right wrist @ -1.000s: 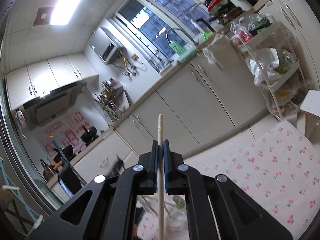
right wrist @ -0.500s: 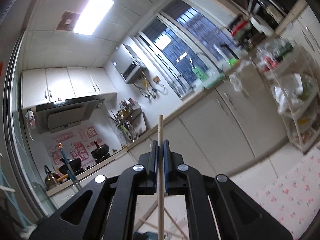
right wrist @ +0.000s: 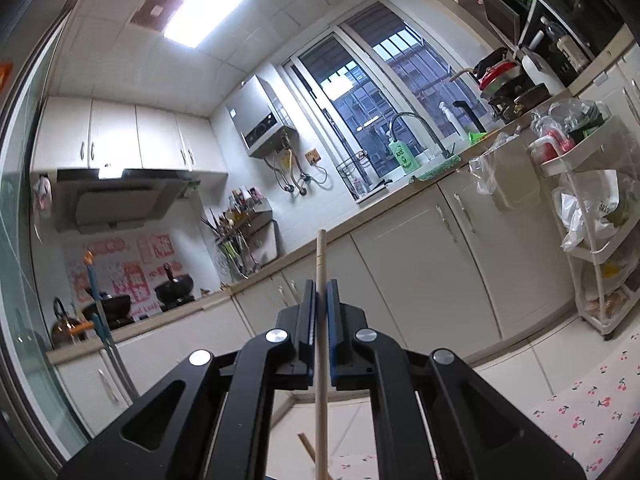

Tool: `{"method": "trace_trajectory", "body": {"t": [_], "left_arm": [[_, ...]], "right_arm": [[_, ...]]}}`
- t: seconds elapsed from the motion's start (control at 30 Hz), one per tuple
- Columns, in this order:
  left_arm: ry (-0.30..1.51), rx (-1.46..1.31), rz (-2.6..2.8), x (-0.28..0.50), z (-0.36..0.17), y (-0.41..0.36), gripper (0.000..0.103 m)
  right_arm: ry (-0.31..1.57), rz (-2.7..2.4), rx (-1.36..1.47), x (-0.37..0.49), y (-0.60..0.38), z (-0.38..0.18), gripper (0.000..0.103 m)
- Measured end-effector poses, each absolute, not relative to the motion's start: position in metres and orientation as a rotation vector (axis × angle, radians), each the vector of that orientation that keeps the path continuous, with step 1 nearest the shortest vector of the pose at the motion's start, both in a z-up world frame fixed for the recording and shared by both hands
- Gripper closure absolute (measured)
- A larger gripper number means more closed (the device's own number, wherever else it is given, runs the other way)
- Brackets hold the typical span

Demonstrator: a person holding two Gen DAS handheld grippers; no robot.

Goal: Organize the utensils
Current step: 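Drop the chopstick into the jar by opening the right gripper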

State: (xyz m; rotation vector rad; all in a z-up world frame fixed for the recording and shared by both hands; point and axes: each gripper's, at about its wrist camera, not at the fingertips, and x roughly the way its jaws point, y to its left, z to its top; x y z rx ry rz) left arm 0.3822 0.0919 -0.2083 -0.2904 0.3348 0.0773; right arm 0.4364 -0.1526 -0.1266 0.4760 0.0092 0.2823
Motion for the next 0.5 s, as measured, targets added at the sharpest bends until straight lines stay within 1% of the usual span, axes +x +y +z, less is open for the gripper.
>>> {"method": "trace_trajectory", "body": {"t": [0.23,0.5], "left_arm": [[0.349,-0.317,0.055,0.384,-0.213,0.094,0.047],[0.356,-0.338,0.049,0.384,-0.214,0.093,0.047]], "right_arm": [[0.022,0.253,0.364,0.437,-0.129,-0.138,0.097],[0.019,0.235,0.361,0.441,-0.132,-0.137,0.097]]}}
